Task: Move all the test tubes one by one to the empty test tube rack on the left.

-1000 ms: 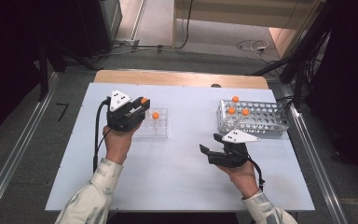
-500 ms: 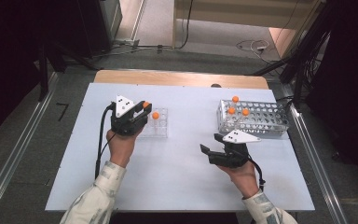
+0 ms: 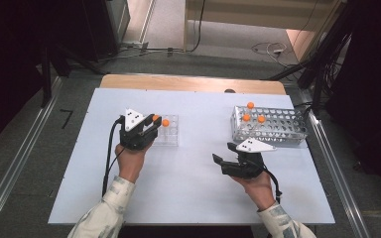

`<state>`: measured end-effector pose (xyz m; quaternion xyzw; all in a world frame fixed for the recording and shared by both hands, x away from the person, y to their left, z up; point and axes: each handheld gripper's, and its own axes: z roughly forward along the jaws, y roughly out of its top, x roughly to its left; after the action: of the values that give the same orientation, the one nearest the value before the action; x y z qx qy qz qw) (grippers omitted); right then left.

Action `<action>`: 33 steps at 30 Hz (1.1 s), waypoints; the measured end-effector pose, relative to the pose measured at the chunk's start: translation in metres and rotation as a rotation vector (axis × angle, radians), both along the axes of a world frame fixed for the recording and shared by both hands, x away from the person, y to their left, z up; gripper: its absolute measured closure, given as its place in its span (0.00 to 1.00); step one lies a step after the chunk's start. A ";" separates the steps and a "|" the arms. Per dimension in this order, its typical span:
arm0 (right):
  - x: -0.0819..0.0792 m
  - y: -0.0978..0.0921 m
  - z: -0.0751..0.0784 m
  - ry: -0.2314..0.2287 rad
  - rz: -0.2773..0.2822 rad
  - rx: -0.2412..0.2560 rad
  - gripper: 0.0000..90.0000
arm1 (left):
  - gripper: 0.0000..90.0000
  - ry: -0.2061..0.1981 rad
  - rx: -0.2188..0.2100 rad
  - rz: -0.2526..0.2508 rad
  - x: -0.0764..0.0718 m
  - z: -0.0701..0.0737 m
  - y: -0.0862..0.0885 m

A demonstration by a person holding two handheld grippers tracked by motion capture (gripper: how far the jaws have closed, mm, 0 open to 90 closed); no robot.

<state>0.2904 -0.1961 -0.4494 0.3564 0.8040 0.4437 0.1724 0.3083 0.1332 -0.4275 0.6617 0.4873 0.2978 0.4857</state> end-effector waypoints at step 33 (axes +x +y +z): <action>0.024 -0.049 0.006 -0.061 -0.267 0.001 0.37 | 0.31 0.044 -0.076 0.019 -0.057 -0.024 0.029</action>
<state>0.3144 -0.2453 -0.4435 0.4467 0.7435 0.4277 0.2544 0.2509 0.1618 -0.4512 0.6445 0.5152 0.2688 0.4970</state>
